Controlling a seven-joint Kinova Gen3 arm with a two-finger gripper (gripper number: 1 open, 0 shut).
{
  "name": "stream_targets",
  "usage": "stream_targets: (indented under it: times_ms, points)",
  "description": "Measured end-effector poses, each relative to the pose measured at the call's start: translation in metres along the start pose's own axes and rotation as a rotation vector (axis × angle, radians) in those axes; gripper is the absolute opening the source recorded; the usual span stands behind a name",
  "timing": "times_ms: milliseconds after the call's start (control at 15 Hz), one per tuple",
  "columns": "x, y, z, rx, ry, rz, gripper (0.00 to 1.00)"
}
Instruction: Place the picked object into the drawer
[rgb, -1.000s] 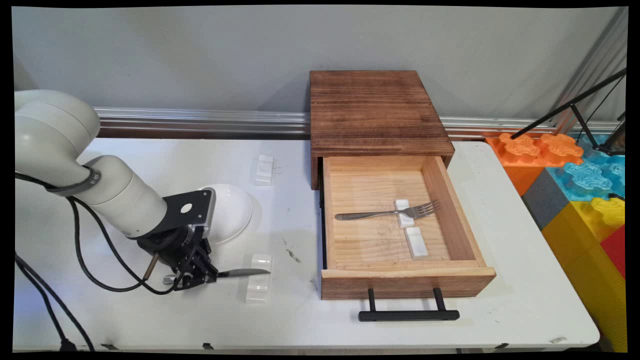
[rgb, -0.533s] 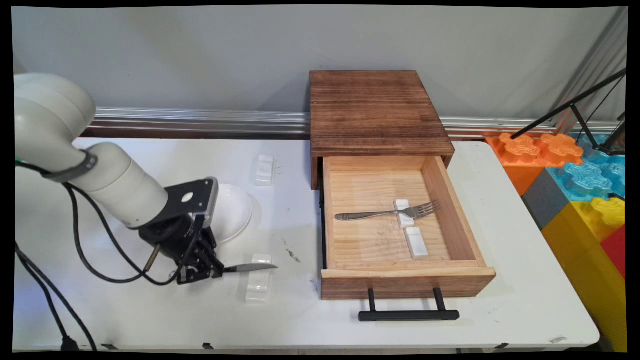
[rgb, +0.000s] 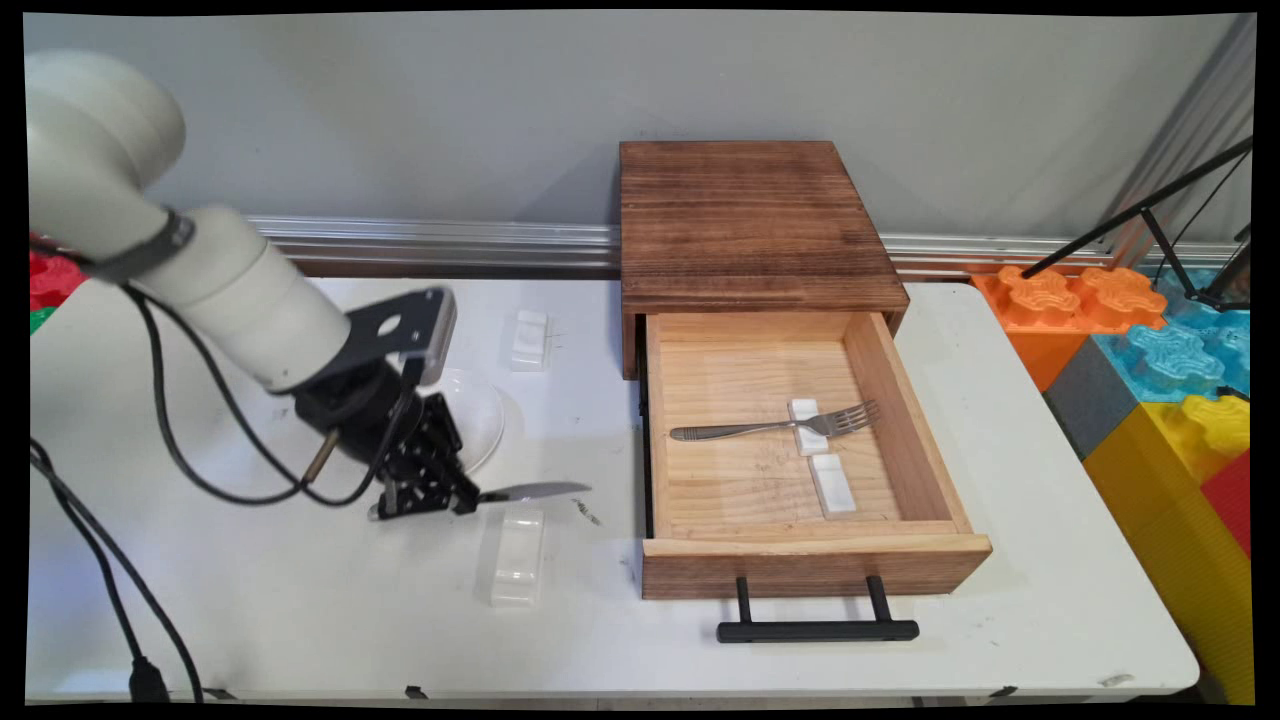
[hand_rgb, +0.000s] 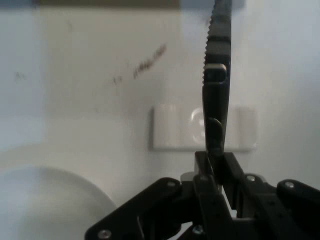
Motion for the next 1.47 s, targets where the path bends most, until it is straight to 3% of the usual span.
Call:
stream_targets:
  times_ms: [400, 733, 1267, 1467]
  points:
    - [0.061, -0.019, -0.041, 0.002, 0.093, 0.028, 0.00]
    - [0.116, -0.023, -0.052, 0.012, 0.135, 0.051, 0.00]
    - [0.222, -0.009, -0.033, 0.016, 0.110, 0.056, 0.00]
    - [0.250, -0.007, -0.022, 0.016, 0.096, 0.048, 0.00]
